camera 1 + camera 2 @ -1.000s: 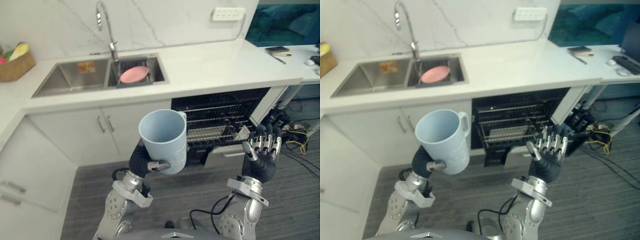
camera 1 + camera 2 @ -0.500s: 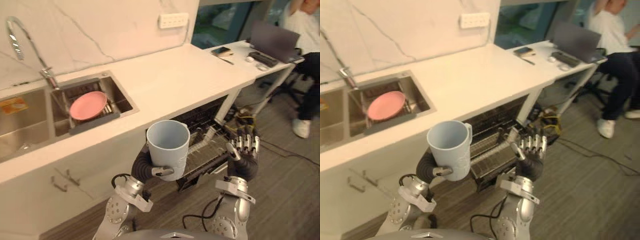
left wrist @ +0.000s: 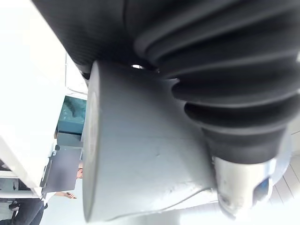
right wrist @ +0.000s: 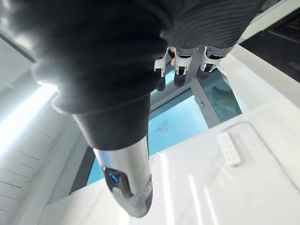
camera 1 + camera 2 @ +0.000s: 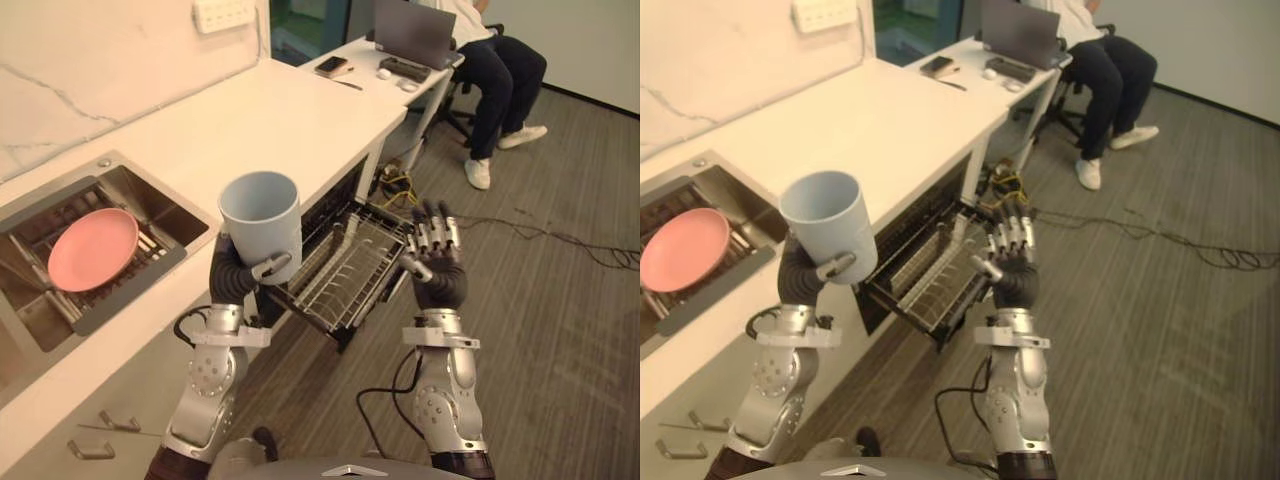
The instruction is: Walk over to the sink, pick up the cup, carry it to the dishwasher, place the cup inside the dishwasher, then close the dishwasher door
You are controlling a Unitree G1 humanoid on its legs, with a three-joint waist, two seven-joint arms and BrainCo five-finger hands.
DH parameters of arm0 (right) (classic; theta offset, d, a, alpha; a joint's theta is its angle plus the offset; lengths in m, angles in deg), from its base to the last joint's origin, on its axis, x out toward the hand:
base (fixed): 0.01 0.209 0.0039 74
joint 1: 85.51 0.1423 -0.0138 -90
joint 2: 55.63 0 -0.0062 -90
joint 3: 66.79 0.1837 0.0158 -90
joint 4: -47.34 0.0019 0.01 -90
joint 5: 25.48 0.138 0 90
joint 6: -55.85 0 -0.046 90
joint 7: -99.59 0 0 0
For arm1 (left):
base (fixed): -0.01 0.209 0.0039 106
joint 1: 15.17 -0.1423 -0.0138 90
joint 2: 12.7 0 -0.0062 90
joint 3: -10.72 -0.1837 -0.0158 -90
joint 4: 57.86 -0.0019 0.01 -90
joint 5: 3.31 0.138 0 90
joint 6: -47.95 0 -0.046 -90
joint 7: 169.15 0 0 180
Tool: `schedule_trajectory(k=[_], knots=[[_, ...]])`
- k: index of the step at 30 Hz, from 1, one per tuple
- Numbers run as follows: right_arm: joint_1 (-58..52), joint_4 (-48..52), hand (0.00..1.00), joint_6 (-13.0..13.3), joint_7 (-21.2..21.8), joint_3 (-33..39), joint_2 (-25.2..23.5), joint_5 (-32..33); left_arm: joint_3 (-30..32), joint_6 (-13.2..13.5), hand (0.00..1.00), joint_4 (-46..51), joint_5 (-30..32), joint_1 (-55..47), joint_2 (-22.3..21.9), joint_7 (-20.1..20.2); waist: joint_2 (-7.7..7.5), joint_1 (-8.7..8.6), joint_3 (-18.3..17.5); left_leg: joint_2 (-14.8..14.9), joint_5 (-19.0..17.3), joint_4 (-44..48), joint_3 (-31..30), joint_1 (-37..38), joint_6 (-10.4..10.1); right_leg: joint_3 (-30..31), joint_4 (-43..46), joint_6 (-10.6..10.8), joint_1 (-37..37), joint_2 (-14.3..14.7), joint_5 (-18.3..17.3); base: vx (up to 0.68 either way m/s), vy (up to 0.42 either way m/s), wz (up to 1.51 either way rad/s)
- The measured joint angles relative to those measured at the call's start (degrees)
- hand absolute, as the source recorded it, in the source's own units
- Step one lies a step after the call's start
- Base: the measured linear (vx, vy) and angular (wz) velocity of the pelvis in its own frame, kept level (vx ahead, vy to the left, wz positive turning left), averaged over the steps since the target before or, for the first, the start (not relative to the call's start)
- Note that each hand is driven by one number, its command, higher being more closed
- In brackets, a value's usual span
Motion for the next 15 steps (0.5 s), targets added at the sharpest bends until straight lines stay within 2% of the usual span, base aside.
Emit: schedule_trajectory(k=[1,2,3,5,10,14,15], knots=[[0.22,0.01,0.00,-1.28,0.68,-0.80,0.07,-0.53,0.11,-0.27,1.00,-0.01,1.72,0.26,0.09,-1.56,-0.19,0.07,-0.11,0.39,0.32,0.00,0.02,-0.43,-0.50,-0.08,-1.48,0.01,-0.07,-0.27,3.11,0.02,-0.070,-0.08],[0.81,-0.08,0.00,-2.65,1.30,-1.16,0.26,-0.89,0.35,-0.75,1.00,-0.15,3.99,0.38,0.06,-3.33,-0.25,0.09,-0.18,0.72,0.88,-0.02,-0.06,-0.68,-1.23,-0.10,-2.09,1.64,-0.14,-0.18,5.34,0.03,-0.091,-0.04],[1.22,-0.10,0.00,-3.28,1.60,-1.20,0.62,-0.89,0.42,-0.98,1.00,-0.20,5.16,0.35,0.02,-4.44,-0.03,0.24,-0.30,0.93,1.24,-0.15,-0.20,-0.81,-1.66,-0.11,-2.40,2.07,-0.09,0.36,5.55,0.06,-0.121,-0.04],[3.32,-0.11,0.00,-4.58,2.27,-1.90,2.65,-0.85,0.60,-1.59,1.00,-0.20,11.64,0.57,-0.32,-8.11,0.86,0.81,-0.84,1.02,3.96,-1.78,-2.84,-1.47,-1.77,-0.18,-4.37,3.21,-0.25,1.64,6.25,0.07,-0.114,-0.07],[4.33,-0.09,0.00,-6.79,2.41,-2.87,4.38,0.27,2.61,-2.45,1.00,-2.41,22.67,2.38,-1.66,-13.53,0.83,1.08,-0.84,0.82,8.53,-8.91,-4.73,1.43,-2.91,-1.97,-7.14,3.58,1.87,3.04,6.51,0.02,-0.095,0.13],[5.22,-0.04,0.00,-6.82,3.49,-4.91,4.38,0.31,3.02,-2.65,1.00,-3.01,27.71,2.52,-2.40,-17.40,0.66,1.43,-0.88,0.43,10.20,-11.64,-4.83,2.67,-2.98,-3.02,-8.62,3.81,2.85,3.19,6.36,-0.03,-0.023,0.04],[5.97,-0.04,0.00,-6.88,3.55,-5.65,4.37,0.37,3.04,-3.08,1.00,-3.67,29.34,2.70,-2.43,-18.92,0.43,1.47,-0.91,-0.13,11.14,-12.84,-4.84,2.70,-2.93,-3.12,-9.13,4.64,2.80,2.98,5.79,-0.07,-0.002,0.06]])
